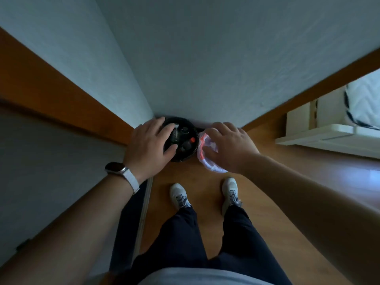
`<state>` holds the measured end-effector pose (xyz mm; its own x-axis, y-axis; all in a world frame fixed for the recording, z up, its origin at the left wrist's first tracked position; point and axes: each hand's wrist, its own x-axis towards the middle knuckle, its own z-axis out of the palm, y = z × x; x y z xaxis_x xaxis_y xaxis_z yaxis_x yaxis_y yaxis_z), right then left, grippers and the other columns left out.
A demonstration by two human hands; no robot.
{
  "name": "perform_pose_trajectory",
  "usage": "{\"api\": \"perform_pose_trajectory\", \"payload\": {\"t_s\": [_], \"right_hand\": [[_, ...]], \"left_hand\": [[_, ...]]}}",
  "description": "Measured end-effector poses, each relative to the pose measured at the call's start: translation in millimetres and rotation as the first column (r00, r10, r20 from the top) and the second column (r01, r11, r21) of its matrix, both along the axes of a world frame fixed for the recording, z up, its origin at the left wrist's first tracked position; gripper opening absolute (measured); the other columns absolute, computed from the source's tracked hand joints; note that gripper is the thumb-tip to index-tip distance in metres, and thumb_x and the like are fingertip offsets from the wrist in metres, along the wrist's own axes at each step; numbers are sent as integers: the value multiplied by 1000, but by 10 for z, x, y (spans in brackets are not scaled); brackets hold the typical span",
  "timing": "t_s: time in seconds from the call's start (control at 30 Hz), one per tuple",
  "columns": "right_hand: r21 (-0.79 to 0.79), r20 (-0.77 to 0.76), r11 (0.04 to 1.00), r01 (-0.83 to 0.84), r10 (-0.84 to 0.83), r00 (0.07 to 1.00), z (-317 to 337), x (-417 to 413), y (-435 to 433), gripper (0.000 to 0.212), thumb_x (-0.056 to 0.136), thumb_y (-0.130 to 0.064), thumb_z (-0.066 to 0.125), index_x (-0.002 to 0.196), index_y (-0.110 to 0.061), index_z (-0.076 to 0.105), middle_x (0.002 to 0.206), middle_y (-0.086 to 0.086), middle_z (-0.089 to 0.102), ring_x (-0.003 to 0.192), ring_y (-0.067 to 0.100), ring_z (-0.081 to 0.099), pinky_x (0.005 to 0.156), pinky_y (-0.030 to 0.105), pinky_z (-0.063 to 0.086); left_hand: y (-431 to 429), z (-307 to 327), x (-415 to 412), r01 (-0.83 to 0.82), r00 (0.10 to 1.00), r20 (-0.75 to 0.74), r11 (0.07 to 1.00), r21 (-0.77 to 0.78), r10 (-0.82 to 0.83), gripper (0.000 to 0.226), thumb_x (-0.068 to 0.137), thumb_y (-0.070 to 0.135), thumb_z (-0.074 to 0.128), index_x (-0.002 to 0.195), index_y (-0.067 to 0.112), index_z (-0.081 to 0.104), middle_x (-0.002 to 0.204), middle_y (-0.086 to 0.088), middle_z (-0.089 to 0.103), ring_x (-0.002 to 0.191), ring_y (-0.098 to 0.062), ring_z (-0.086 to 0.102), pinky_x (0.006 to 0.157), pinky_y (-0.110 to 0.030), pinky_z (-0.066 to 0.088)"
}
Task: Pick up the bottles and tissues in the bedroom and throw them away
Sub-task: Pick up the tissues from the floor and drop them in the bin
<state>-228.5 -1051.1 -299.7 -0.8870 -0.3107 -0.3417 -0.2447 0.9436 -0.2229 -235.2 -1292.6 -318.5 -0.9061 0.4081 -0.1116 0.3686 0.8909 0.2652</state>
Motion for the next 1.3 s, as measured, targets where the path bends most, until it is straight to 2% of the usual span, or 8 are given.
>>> {"api": "perform_pose_trajectory", "payload": {"t_s": [0.13, 0.3, 0.43, 0.53, 0.67, 0.93, 1.13, 1.3], "right_hand": [[1, -99, 1000, -7, 7, 995, 551, 216, 226, 63, 86, -61, 26, 130, -24, 52, 134, 3, 51, 126, 27, 46, 100, 43, 39], [54, -271, 997, 48, -32, 962, 1116, 522, 799, 52, 88, -54, 51, 130, -23, 53, 135, 5, 52, 126, 28, 47, 98, 43, 42], [54, -380, 989, 138, -107, 919, 1547, 907, 1391, 53, 88, -56, 51, 130, -23, 54, 133, 4, 54, 125, 28, 48, 98, 43, 42], [41, -401, 977, 210, -176, 899, 1829, 1294, 1886, 55, 88, -57, 41, 131, -24, 51, 132, 2, 52, 127, 27, 46, 99, 43, 40], [56, -434, 944, 325, -270, 860, 2042, 1848, 2587, 54, 91, -58, 41, 135, -27, 44, 139, 1, 46, 132, 25, 38, 105, 42, 34], [3, -484, 865, 502, -438, 757, 2258, 2897, 3691, 55, 88, -57, 38, 130, -24, 49, 135, 4, 52, 128, 26, 45, 101, 44, 40], [-30, -521, 767, 641, -560, 644, 2345, 3424, 4323, 53, 87, -56, 45, 129, -25, 51, 132, 0, 53, 127, 23, 45, 102, 41, 38], [-36, -466, 662, 749, -674, 573, 2291, 3580, 4688, 59, 87, -61, 36, 134, -27, 46, 138, 2, 50, 132, 25, 41, 107, 41, 33]], "left_hand": [[277, 542, -14, 108, 990, -92, 994, -30, -110, 55, 89, 47, 50, 133, 14, 55, 137, -15, 52, 124, -35, 48, 97, -48, 43], [829, 1087, 85, 199, 964, -166, 979, -55, -205, 56, 87, 47, 50, 131, 15, 59, 137, -16, 54, 123, -36, 50, 97, -47, 44], [1441, 1469, 347, 253, 937, -234, 966, -51, -258, 54, 83, 45, 54, 128, 17, 61, 134, -14, 57, 121, -35, 54, 95, -45, 44], [1984, 1708, 604, 333, 900, -275, 941, -62, -337, 53, 81, 43, 60, 128, 16, 61, 133, -15, 58, 120, -35, 55, 94, -47, 45], [2740, 1963, 944, 431, 840, -341, 901, -56, -423, 52, 86, 46, 51, 128, 16, 60, 131, -14, 59, 119, -33, 56, 95, -47, 45], [4108, 2265, 1499, 595, 727, -399, 803, -41, -559, 51, 89, 49, 49, 129, 19, 57, 135, -9, 56, 125, -29, 51, 103, -49, 41], [4914, 2436, 1669, 715, 622, -409, 697, -49, -667, 49, 90, 50, 47, 127, 19, 57, 135, -8, 55, 127, -28, 49, 102, -52, 42], [5464, 2464, 1626, 784, 538, -401, 615, -85, -741, 48, 88, 49, 49, 128, 22, 56, 134, -5, 54, 126, -26, 49, 102, -48, 39]]}}
